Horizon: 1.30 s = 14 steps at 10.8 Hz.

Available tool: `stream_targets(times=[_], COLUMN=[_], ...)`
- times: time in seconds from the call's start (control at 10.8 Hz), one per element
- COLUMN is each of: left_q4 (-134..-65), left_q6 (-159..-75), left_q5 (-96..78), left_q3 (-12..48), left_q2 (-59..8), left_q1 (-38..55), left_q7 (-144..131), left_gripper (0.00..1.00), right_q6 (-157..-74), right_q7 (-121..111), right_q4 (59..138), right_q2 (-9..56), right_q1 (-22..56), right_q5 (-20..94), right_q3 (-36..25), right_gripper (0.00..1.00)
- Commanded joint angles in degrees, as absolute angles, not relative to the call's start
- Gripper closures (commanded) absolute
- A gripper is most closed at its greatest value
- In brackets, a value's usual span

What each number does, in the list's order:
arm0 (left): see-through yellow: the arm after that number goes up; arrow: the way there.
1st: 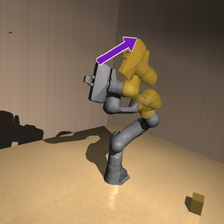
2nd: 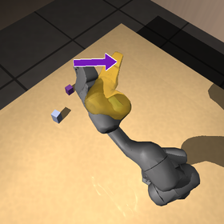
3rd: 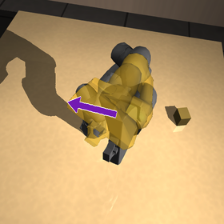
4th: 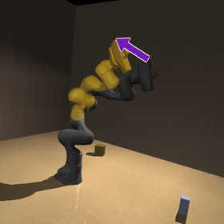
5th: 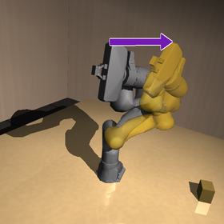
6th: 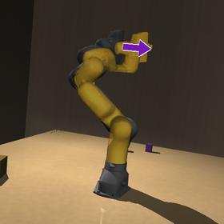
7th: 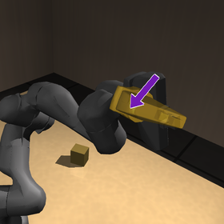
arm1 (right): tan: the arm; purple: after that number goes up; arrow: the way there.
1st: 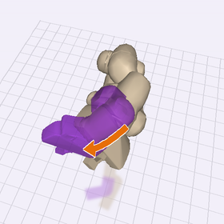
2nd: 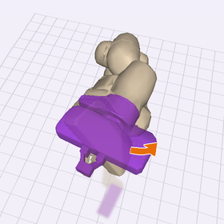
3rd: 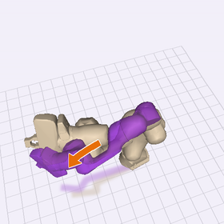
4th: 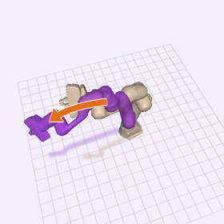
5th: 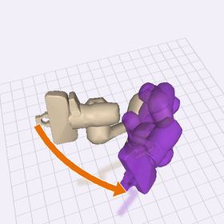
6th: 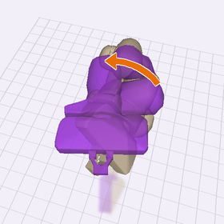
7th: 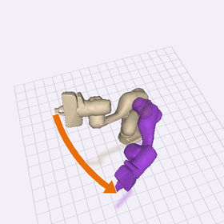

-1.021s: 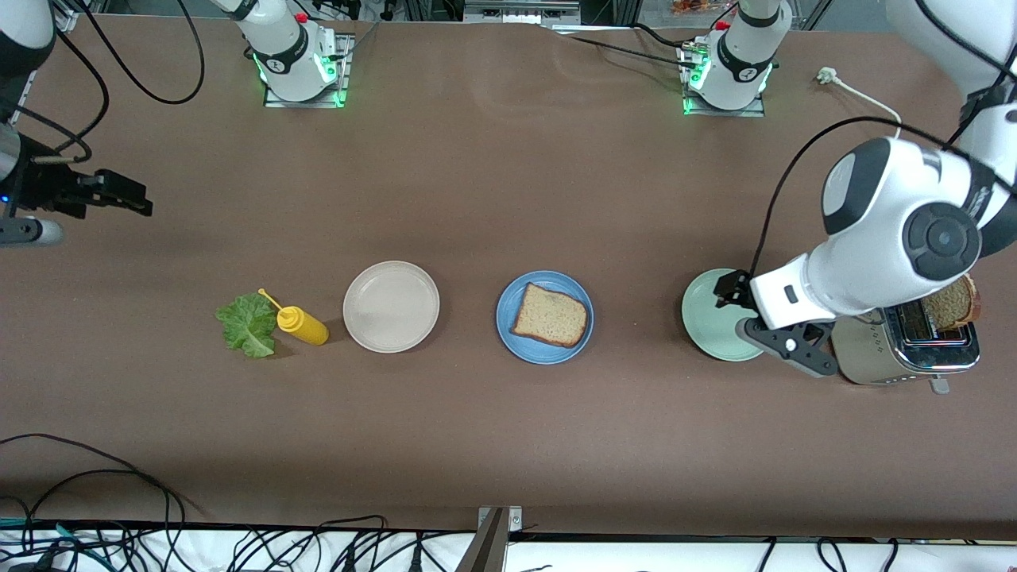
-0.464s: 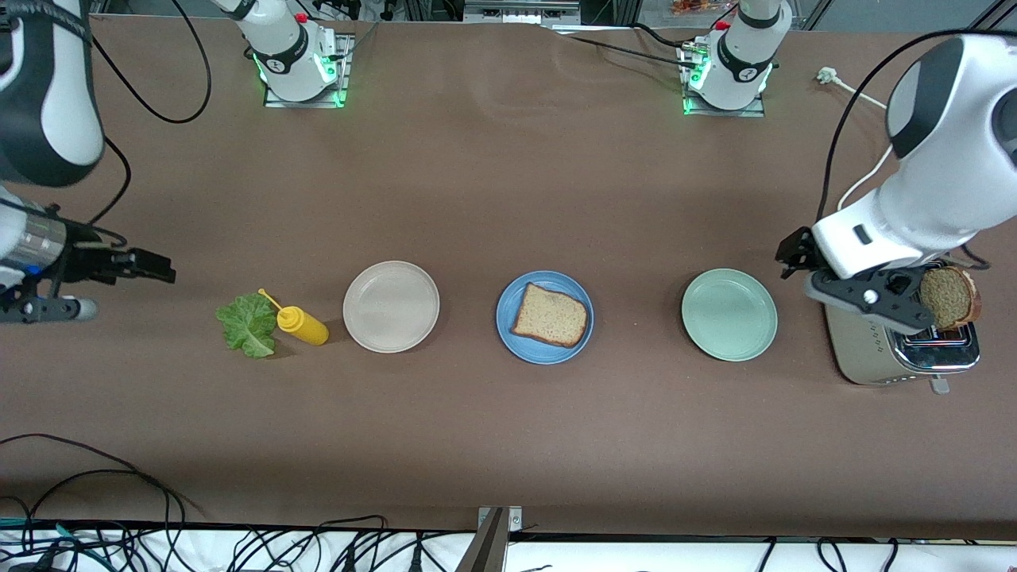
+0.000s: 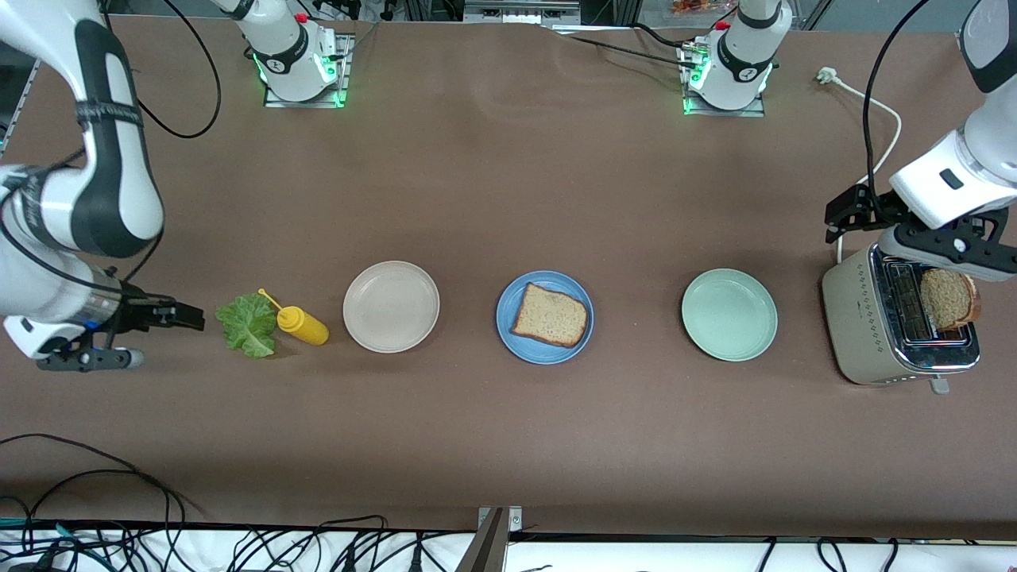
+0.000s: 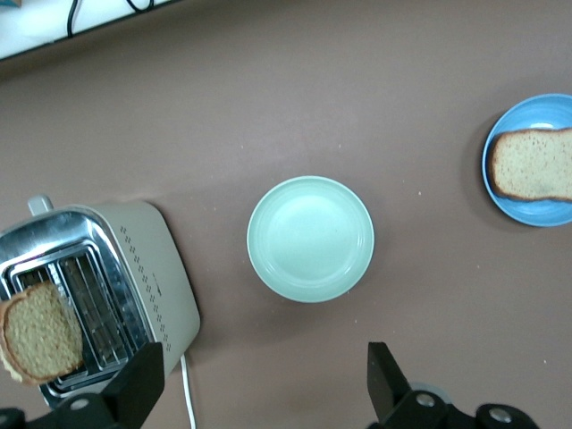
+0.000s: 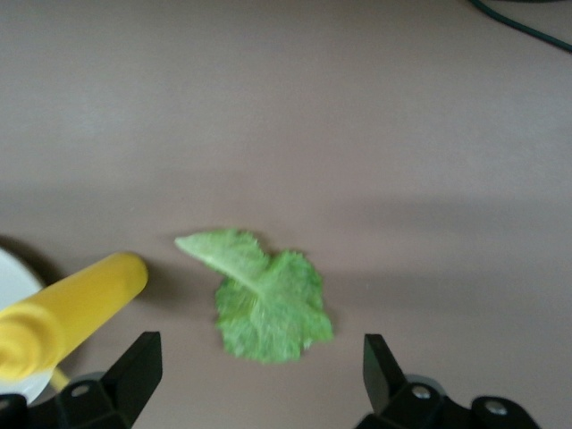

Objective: Make sandwich in blue plate with both arms
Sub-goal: 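Raise the left gripper toward the toaster while the right gripper reaches the lettuce, then grasp the green lettuce leaf with the right gripper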

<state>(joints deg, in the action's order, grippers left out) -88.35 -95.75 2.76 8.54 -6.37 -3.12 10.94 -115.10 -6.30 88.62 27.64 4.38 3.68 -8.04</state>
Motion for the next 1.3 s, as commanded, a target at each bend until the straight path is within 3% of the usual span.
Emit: stream_targets(times=[0.0, 0.46, 0.84, 1.21], left_q4=[-96.49, -94.31, -94.31, -94.31], left_q6=[-96.50, -94.66, -93.35, -92.72], left_q5=[1.41, 1.32, 1.32, 1.32], left_q3=[4.67, 5.01, 5.01, 5.01], left_q2=[-0.01, -1.05, -1.05, -1.05], left_q1=[1.13, 0.97, 0.79, 0.53], left_q7=[11.60, 10.99, 11.42, 11.43], left_gripper=[0.00, 0.00, 0.00, 0.00], right_q6=[-121.01, -130.23, -139.90, -140.71], right_q7=[-7.47, -7.30, -7.12, -7.21], right_q4=[87.45, 90.16, 98.07, 98.79], right_q2=[33.12, 39.10, 39.29, 39.29], right_q1=[4.48, 4.83, 4.66, 4.66], right_q5=[4.57, 5.62, 5.62, 5.62], right_q3=[-7.65, -5.63, -3.78, -3.60], right_gripper=[0.00, 0.00, 0.00, 0.00])
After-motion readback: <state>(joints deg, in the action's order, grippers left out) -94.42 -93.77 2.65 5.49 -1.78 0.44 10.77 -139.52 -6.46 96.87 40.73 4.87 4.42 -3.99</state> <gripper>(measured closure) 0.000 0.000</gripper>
